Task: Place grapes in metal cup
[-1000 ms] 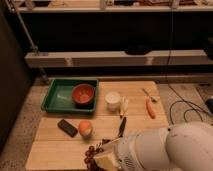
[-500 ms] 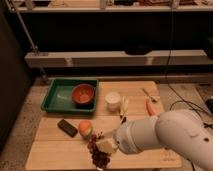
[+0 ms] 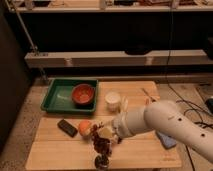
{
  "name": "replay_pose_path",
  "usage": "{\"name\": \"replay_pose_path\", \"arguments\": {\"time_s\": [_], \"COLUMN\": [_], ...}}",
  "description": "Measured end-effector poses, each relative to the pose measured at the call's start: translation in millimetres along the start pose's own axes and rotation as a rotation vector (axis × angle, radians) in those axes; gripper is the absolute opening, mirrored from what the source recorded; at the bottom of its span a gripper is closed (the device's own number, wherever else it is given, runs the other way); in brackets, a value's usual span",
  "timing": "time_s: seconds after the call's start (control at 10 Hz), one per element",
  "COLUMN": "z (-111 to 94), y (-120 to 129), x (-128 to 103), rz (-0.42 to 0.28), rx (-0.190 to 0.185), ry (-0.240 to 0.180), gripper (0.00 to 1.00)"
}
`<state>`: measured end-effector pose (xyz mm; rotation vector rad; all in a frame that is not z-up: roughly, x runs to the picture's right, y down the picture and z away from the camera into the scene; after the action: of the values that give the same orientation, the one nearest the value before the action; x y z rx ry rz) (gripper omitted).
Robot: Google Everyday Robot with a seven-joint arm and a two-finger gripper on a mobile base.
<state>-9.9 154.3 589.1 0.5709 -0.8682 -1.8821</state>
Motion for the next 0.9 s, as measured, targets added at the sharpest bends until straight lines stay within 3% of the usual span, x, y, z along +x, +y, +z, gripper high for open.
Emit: {"name": "replay_pose_path", "arguments": {"time_s": [0.6,0.8,0.9], "z": [29.5,26.2,15.5], "y": [28.9,22.0,5.2], "x": [4.8,3.3,1.8], "rz": [-0.017,-0.019,-0.022], "rx": [0.018,0.02,0.023], "ry": [0.009,0.011,0.011], "gripper": [0.0,0.0,0.0]}}
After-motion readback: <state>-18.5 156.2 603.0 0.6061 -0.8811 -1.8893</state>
